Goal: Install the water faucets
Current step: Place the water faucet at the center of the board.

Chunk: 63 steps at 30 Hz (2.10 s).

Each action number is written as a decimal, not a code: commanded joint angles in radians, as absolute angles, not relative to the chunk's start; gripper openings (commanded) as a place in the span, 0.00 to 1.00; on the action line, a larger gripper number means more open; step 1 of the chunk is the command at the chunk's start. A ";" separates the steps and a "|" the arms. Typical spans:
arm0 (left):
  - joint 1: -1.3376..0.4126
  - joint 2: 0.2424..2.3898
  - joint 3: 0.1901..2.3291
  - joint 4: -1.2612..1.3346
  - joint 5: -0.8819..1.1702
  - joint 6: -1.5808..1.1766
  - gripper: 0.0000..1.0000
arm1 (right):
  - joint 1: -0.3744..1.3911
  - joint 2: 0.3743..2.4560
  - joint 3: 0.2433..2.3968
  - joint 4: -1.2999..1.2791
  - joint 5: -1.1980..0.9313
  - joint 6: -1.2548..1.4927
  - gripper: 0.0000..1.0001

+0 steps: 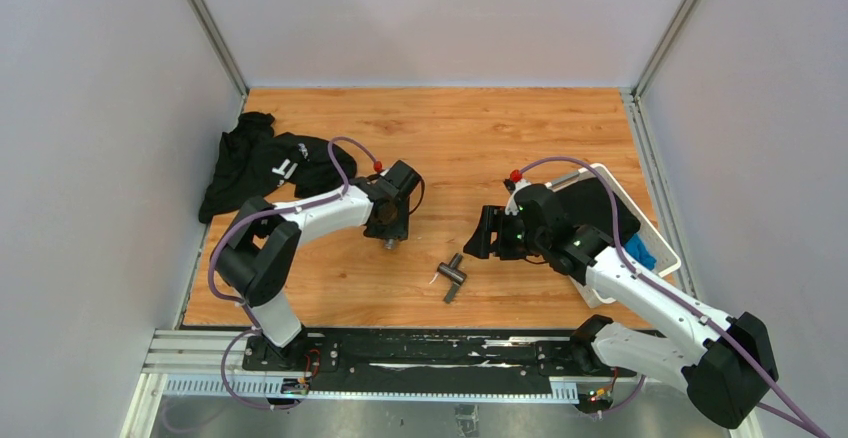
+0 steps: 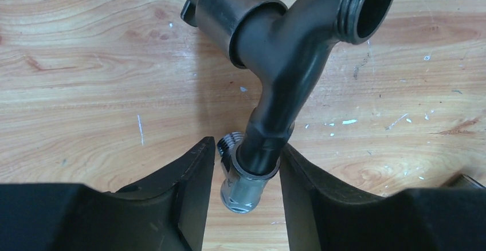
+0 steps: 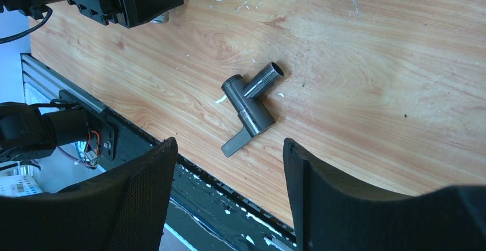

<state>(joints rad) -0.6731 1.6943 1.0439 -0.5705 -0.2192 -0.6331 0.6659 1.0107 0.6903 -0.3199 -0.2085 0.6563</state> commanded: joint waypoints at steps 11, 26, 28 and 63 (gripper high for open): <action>-0.681 1.678 1.017 -0.534 -0.227 -0.644 0.21 | 0.654 1.021 0.684 -0.341 -0.213 0.639 0.67; -0.681 1.675 0.964 -0.470 -0.218 -0.649 0.49 | 0.655 1.025 0.687 -0.337 -0.227 0.638 0.66; -0.681 1.670 0.963 -0.466 -0.216 -0.649 0.50 | 0.654 1.026 0.689 -0.337 -0.228 0.634 0.66; -0.681 1.045 0.877 -0.582 -0.206 -0.644 0.77 | 0.786 1.136 0.689 -0.348 -0.084 0.636 0.68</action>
